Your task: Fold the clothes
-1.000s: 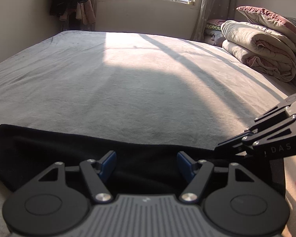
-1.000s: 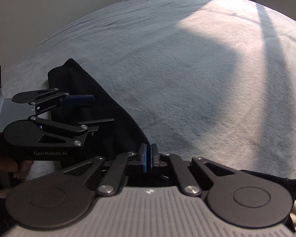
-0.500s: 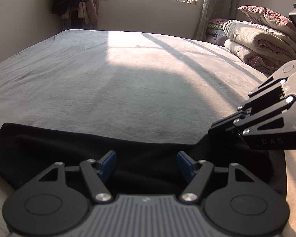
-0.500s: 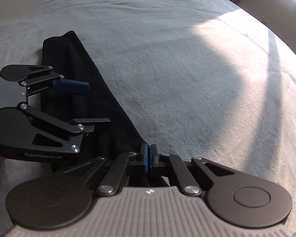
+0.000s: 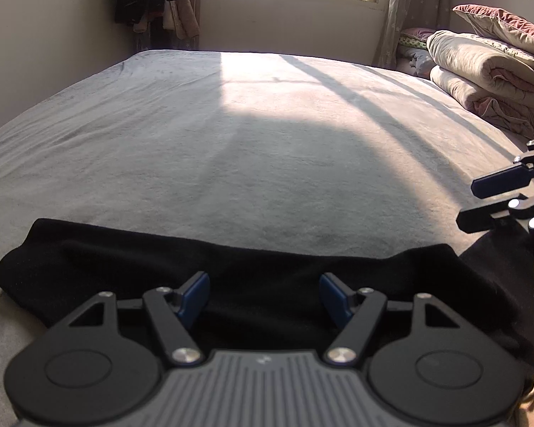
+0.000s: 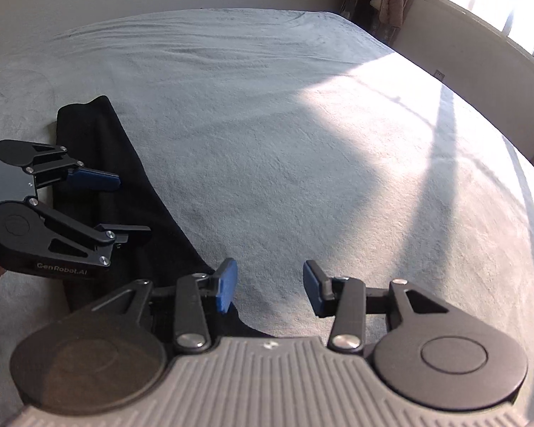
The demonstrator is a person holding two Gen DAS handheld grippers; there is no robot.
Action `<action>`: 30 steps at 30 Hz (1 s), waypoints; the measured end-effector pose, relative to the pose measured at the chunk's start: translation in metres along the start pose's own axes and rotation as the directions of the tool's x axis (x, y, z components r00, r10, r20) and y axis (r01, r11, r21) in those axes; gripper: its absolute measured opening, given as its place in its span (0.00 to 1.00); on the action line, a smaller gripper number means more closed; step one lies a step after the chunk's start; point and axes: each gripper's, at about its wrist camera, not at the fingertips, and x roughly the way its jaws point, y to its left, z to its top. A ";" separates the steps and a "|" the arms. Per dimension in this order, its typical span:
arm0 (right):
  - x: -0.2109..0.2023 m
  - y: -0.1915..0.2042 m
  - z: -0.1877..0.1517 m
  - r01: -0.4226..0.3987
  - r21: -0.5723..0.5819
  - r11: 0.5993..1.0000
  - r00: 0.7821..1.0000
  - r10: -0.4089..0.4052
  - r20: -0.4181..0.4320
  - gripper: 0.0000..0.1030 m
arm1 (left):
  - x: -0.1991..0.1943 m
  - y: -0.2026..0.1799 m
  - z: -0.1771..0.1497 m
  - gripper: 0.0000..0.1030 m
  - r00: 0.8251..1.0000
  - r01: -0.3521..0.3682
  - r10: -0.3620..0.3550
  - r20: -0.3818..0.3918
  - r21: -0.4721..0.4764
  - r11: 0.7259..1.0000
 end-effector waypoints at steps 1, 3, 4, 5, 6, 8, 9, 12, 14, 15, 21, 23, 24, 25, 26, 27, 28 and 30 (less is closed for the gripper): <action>-0.009 0.000 -0.008 -0.009 0.035 0.999 1.000 0.008 0.024 0.44 | 0.000 0.001 0.001 0.68 1.000 -0.013 0.013 -0.001 -0.008 1.000; -0.025 0.003 -0.025 -0.047 0.088 0.995 0.996 0.041 0.074 0.44 | 0.000 0.004 0.002 0.68 0.999 -0.032 0.031 -0.004 -0.024 0.999; -0.030 0.010 -0.032 -0.074 0.087 0.993 0.994 0.066 0.086 0.44 | 0.000 0.005 0.003 0.68 0.999 -0.043 0.043 -0.005 -0.027 0.999; -0.034 0.018 -0.039 -0.098 0.081 0.992 0.991 0.090 0.096 0.44 | 0.000 0.005 0.003 0.68 0.998 -0.056 0.056 -0.006 -0.031 0.998; -0.038 0.026 -0.046 -0.122 0.075 0.990 0.988 0.114 0.106 0.44 | 0.000 0.005 0.004 0.68 0.998 -0.066 0.066 -0.007 -0.035 0.997; -0.040 0.050 -0.058 -0.177 0.034 0.984 0.979 0.173 0.107 0.43 | -0.001 0.003 0.004 0.68 0.997 -0.079 0.079 -0.010 -0.029 0.996; -0.041 0.059 -0.062 -0.191 0.015 0.981 0.976 0.188 0.111 0.41 | -0.001 0.002 0.004 0.68 0.996 -0.093 0.092 -0.012 -0.017 0.996; -0.038 0.086 -0.068 -0.212 -0.030 0.977 0.965 0.214 0.149 0.40 | 0.000 -0.001 0.004 0.68 0.983 -0.178 0.179 -0.029 0.028 0.984; -0.031 0.099 -0.065 -0.206 -0.048 0.977 0.964 0.211 0.163 0.40 | -0.001 0.004 0.004 0.69 0.976 -0.214 0.214 -0.037 0.016 0.977; -0.027 0.105 -0.063 -0.200 -0.056 0.978 0.964 0.207 0.166 0.40 | -0.001 0.009 0.004 0.69 0.976 -0.214 0.213 -0.044 -0.015 0.977; 0.004 0.147 -0.054 -0.049 -0.200 0.978 0.982 0.084 0.168 0.34 | 0.001 0.032 0.006 0.77 0.948 -0.316 0.307 -0.081 -0.181 0.931; 0.006 0.150 -0.053 -0.011 -0.197 0.980 0.980 0.050 0.192 0.34 | 0.000 0.035 0.008 0.78 0.927 -0.374 0.367 -0.072 -0.202 0.905; 0.007 0.150 -0.054 0.003 -0.192 0.981 0.978 0.037 0.203 0.34 | -0.001 0.035 0.009 0.77 0.915 -0.402 0.398 -0.063 -0.206 0.892; 0.007 0.150 -0.056 0.015 -0.184 0.983 0.976 0.025 0.214 0.34 | -0.003 0.036 0.009 0.77 0.906 -0.422 0.421 -0.052 -0.221 0.880; 0.007 0.150 -0.057 0.027 -0.177 0.984 0.974 0.014 0.225 0.34 | -0.007 0.041 0.010 0.77 0.890 -0.449 0.454 -0.046 -0.263 0.854; 0.007 0.149 -0.059 0.030 -0.169 0.985 0.972 0.011 0.234 0.34 | -0.010 0.046 0.011 0.77 0.873 -0.475 0.486 -0.042 -0.306 0.825; 0.006 0.148 -0.061 0.029 -0.163 0.986 0.971 0.011 0.240 0.34 | -0.010 0.055 0.008 0.76 0.867 -0.480 0.495 -0.055 -0.356 0.802; 0.003 0.146 -0.064 0.028 -0.153 0.988 0.968 0.012 0.252 0.34 | -0.010 0.071 0.003 0.76 0.857 -0.487 0.509 -0.082 -0.453 0.747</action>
